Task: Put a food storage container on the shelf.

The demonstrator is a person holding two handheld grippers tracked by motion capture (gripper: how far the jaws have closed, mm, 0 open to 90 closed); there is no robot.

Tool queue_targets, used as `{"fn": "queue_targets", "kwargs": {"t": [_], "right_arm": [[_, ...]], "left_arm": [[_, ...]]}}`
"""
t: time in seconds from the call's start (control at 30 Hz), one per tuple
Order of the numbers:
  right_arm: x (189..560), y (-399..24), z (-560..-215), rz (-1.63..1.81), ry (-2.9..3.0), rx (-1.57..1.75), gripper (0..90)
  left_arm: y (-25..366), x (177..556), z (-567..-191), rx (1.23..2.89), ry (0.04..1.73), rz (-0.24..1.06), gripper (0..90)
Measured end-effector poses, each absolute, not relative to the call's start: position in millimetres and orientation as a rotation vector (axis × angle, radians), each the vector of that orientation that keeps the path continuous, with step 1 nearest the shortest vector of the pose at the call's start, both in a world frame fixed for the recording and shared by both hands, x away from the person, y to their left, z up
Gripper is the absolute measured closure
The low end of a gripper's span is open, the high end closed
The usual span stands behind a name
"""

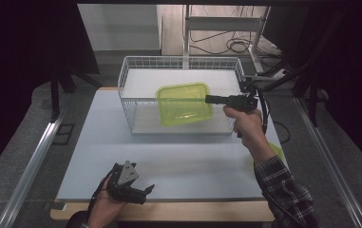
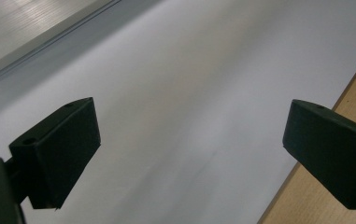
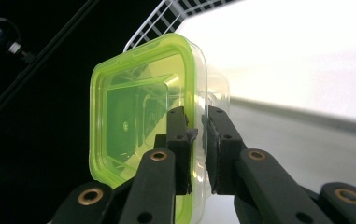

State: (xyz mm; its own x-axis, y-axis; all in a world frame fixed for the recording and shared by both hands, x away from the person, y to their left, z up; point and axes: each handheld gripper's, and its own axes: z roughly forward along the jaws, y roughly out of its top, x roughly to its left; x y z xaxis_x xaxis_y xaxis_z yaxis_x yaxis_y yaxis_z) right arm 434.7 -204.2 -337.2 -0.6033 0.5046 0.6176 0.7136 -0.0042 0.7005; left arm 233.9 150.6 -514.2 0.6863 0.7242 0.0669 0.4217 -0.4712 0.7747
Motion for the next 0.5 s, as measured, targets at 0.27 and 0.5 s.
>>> {"fn": "queue_targets", "kwargs": {"t": [0.27,0.5], "right_arm": [[451.9,-199.7,-322.4,-1.701,-2.068,-1.359,80.5],[466.3,-198.4,-315.5,-1.734,-2.044,-1.428,80.5]], "left_arm": [[151.9,233.8,-514.2,2.097,0.859,0.486,3.4],[153.9,234.4,-514.4,2.062,0.859,0.462,2.8]]}}
